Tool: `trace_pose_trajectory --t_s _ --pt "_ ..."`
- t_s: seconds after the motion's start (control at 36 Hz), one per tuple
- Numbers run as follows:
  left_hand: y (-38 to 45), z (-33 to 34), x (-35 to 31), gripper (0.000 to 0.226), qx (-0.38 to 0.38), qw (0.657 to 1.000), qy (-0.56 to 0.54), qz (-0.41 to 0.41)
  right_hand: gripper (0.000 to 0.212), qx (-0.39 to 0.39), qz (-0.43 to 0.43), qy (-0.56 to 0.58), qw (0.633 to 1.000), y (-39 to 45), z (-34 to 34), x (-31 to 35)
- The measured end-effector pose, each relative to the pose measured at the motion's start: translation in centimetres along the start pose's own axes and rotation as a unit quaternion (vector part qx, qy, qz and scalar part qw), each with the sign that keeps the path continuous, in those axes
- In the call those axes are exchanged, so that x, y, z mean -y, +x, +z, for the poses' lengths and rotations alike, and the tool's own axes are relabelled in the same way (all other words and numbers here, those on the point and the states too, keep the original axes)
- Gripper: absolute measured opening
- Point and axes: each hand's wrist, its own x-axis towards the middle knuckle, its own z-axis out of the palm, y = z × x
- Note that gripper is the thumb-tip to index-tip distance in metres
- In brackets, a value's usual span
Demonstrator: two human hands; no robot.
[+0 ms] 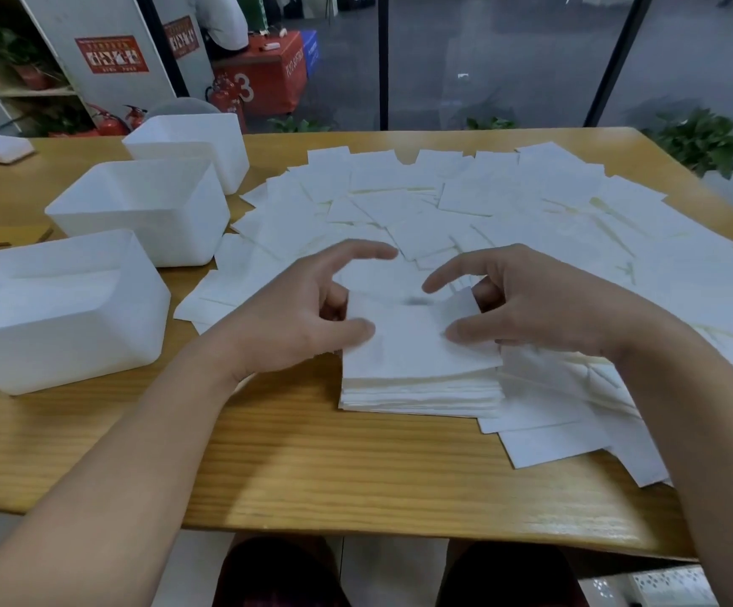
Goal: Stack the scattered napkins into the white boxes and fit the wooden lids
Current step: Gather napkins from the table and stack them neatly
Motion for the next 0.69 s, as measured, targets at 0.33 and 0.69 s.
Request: trace_pose_trajectory --t_s 0.33,0.69 --pt "0.9 -0.3 1.4 0.023 -0.133 0.987 0.089 0.025 0.036 -0.053 -0.018 -0.042 0.998 0.3 -0.7 -1.0" --pt "2.2 0.1 4.0 0.045 -0.126 0.957 0.260 -0.022 0.008 -0.160 -0.072 -0.073 0.982 2.0 2.6 -1.7"
